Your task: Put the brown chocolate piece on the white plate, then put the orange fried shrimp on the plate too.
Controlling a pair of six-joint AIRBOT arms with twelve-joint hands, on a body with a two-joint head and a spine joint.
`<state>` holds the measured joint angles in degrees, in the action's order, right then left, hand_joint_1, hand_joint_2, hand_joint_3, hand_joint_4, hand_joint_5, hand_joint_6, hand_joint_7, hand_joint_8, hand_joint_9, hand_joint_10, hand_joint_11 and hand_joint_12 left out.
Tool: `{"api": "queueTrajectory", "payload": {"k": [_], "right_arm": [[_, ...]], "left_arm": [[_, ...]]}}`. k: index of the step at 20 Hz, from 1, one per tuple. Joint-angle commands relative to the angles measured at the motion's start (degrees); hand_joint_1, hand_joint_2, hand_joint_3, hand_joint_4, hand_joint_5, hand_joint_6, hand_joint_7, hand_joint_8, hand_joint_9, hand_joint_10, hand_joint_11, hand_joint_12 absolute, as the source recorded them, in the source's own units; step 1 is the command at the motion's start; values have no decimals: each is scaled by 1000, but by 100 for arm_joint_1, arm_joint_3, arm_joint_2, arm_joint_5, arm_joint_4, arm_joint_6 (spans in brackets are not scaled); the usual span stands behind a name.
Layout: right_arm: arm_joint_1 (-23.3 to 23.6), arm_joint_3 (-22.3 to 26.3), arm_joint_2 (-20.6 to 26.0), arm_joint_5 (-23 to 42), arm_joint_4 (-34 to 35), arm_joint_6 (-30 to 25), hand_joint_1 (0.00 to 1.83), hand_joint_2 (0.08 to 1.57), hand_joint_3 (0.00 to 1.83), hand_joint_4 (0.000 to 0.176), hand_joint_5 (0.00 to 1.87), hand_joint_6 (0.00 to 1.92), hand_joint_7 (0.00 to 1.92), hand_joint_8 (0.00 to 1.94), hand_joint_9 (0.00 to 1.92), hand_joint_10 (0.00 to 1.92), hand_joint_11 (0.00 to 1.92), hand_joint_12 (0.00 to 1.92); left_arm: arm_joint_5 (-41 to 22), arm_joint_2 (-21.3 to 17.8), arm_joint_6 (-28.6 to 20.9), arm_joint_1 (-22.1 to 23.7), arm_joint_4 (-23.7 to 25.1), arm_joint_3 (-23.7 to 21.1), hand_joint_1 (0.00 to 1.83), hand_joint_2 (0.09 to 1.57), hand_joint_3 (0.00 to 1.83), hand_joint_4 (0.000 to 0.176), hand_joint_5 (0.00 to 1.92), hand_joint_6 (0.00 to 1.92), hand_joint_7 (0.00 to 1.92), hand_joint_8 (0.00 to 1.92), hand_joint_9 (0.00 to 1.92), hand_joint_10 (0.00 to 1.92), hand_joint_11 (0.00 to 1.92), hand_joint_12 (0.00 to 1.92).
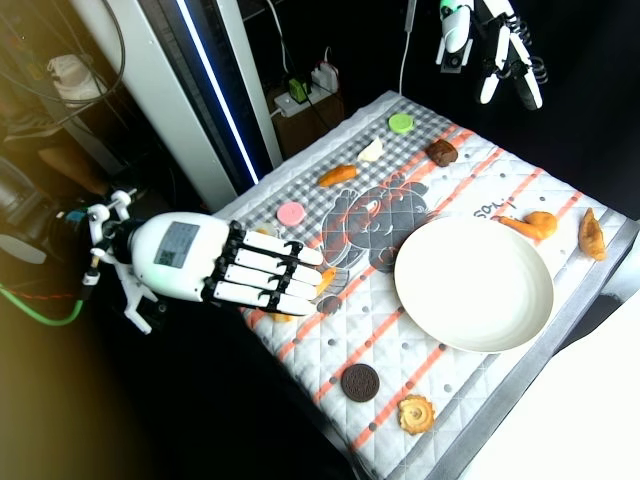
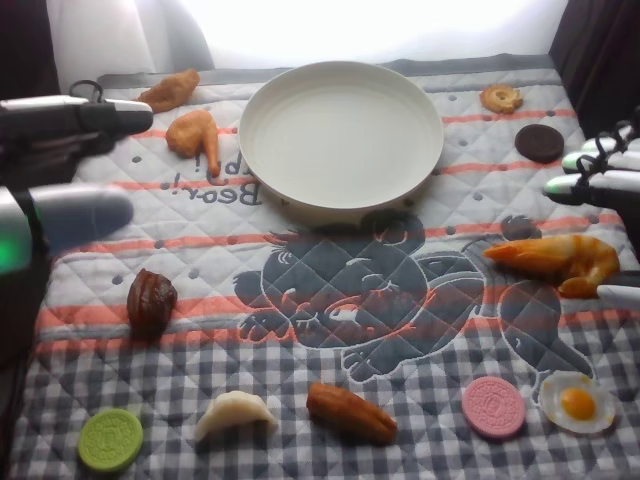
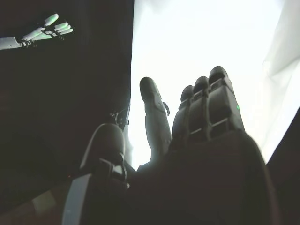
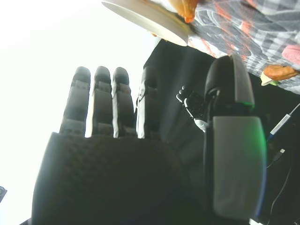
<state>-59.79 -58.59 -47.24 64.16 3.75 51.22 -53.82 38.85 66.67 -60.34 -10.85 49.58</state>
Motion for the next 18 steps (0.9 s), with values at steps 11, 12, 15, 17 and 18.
{"api": "queueTrajectory", "payload": {"k": [11,12,15,17,18], "right_arm": [[11,-36,12,687,77,-18,658,1232,0,36,472,2,419,3,381,2,192,450],[24,-36,14,689,63,-18,677,1235,0,40,469,0,411,1,371,0,179,452],[51,-35,15,697,26,-21,695,1239,0,46,467,0,412,3,362,2,129,540],[56,-31,23,727,10,-37,693,1233,0,37,480,0,426,0,380,0,174,465],[56,-27,27,740,8,-46,693,1233,0,37,480,0,426,0,380,0,174,465]], "left_arm": [[-361,-35,1538,64,-651,-263,620,935,0,175,352,0,466,4,604,31,33,1093],[-257,-31,1729,65,-752,-266,599,939,3,176,343,0,465,0,618,29,25,1084],[-75,2,2588,110,-1116,-360,754,856,0,176,388,0,604,0,753,7,178,897],[86,110,3602,211,-1564,-436,791,857,0,176,416,0,611,0,798,2,215,699],[169,180,3958,262,-1734,-438,791,857,0,176,416,0,611,0,798,2,215,699]]}}
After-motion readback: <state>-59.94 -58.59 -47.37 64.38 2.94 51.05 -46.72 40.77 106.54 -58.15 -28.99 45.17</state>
